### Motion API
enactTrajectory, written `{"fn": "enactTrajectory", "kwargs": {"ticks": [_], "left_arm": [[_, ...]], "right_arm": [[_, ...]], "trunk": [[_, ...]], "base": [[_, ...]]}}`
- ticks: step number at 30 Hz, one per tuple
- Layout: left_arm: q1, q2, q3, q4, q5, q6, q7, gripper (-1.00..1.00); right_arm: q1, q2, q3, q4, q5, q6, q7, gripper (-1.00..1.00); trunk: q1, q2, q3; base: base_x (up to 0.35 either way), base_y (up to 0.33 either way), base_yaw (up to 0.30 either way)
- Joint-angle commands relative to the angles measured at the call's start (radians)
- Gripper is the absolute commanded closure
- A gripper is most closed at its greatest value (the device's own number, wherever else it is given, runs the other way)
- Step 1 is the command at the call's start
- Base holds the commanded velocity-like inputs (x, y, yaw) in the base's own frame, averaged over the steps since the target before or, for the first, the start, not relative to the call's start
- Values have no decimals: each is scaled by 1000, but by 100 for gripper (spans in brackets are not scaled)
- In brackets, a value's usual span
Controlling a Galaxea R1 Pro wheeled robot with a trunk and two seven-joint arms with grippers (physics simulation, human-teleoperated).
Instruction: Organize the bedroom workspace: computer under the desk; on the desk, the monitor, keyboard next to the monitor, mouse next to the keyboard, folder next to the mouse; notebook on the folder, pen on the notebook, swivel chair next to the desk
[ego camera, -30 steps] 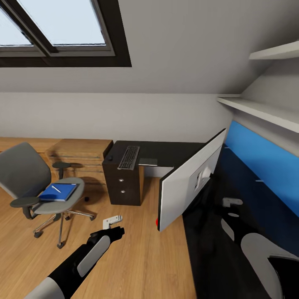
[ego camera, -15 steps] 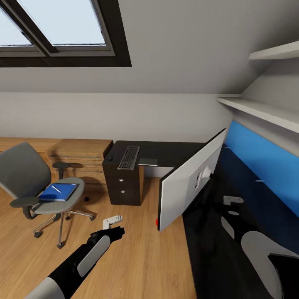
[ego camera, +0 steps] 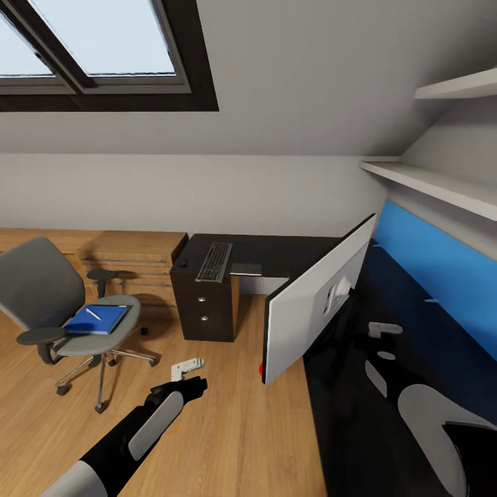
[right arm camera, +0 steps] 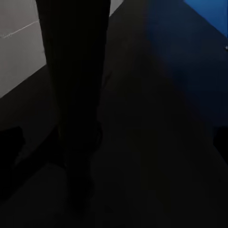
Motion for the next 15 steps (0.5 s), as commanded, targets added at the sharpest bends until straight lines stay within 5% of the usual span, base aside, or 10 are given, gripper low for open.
{"fn": "enactTrajectory", "kwargs": {"ticks": [1,3,15], "left_arm": [[-1,1,-3,-2,7,1,8,-100],[-1,1,-3,-2,7,1,8,-100],[-1,2,-3,-1,7,1,8,-100]], "right_arm": [[-1,5,-6,1,-2,-5,3,-100],[-1,32,-4,-2,-1,-1,4,-100],[-1,48,-7,-2,-1,-6,7,-100]], "trunk": [[1,-2,-2],[1,-2,-2],[1,-2,-2]], "base": [[0,0,0],[0,0,0],[0,0,0]]}}
